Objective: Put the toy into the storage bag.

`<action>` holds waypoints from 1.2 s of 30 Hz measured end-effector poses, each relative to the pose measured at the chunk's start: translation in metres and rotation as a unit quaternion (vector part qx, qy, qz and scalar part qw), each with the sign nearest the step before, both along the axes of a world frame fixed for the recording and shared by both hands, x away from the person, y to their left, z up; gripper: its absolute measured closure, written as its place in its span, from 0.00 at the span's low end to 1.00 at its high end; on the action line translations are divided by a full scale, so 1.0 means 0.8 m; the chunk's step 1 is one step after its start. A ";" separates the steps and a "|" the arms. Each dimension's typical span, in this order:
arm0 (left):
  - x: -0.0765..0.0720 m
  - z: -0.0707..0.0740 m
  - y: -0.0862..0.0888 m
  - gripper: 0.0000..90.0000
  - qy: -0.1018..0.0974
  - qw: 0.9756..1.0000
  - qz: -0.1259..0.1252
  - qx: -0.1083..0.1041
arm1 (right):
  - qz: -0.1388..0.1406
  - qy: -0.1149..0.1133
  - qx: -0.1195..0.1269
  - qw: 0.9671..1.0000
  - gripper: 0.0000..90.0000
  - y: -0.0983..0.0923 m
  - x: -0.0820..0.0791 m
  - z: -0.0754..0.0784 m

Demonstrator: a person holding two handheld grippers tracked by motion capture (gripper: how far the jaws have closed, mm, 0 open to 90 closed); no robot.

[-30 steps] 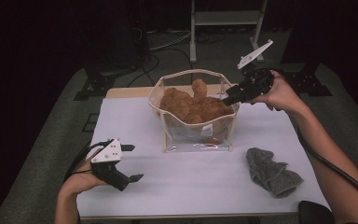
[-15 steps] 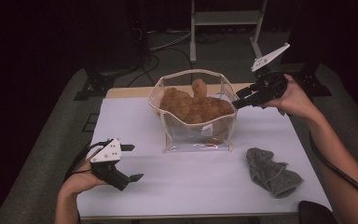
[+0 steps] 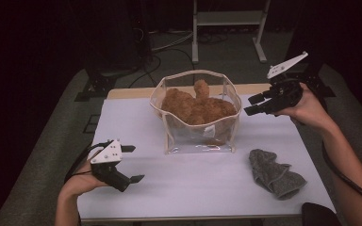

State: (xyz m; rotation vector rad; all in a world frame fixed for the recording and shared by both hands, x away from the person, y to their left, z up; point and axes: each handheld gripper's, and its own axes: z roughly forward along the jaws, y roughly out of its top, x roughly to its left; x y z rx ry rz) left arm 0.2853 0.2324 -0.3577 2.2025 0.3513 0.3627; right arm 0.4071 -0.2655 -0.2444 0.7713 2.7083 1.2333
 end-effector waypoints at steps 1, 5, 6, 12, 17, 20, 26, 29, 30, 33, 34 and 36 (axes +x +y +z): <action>0.000 0.000 0.000 0.04 0.000 1.000 0.000 0.000 | 0.000 0.001 0.001 1.000 0.47 -0.002 -0.001 -0.002; 0.000 0.000 0.000 0.04 0.000 1.000 0.000 0.000 | -0.005 0.003 0.008 1.000 0.46 -0.010 -0.006 -0.009; 0.000 0.000 0.000 0.04 0.000 1.000 0.001 0.000 | -0.007 0.003 0.008 1.000 0.46 -0.011 -0.007 -0.011; 0.000 -0.001 -0.001 0.04 0.003 1.000 0.000 0.001 | -0.013 0.013 0.014 1.000 0.46 -0.021 -0.012 -0.028; 0.001 -0.002 -0.002 0.04 0.005 1.000 0.000 0.004 | -0.015 0.022 0.017 1.000 0.45 -0.026 -0.018 -0.046; 0.000 -0.002 -0.003 0.04 0.004 1.000 0.000 0.003 | -0.017 0.028 0.020 0.999 0.45 -0.030 -0.020 -0.056; 0.000 -0.002 -0.003 0.04 0.004 1.000 0.000 0.004 | -0.023 0.036 0.029 0.999 0.45 -0.038 -0.025 -0.073; 0.000 -0.002 -0.003 0.04 0.005 1.000 0.000 0.004 | -0.025 0.039 0.032 0.998 0.44 -0.041 -0.028 -0.080; 0.000 -0.002 -0.003 0.04 0.005 1.000 -0.001 0.004 | -0.025 0.041 0.033 0.998 0.44 -0.042 -0.029 -0.083; 0.001 -0.003 -0.003 0.04 0.005 1.000 0.000 0.003 | -0.028 0.045 0.037 0.998 0.44 -0.046 -0.033 -0.090; 0.001 -0.003 -0.004 0.04 0.006 1.000 0.000 0.003 | -0.029 0.045 0.038 0.998 0.44 -0.047 -0.034 -0.093; 0.001 -0.003 -0.004 0.04 0.005 1.000 0.000 0.004 | -0.031 0.047 0.041 0.998 0.43 -0.050 -0.036 -0.097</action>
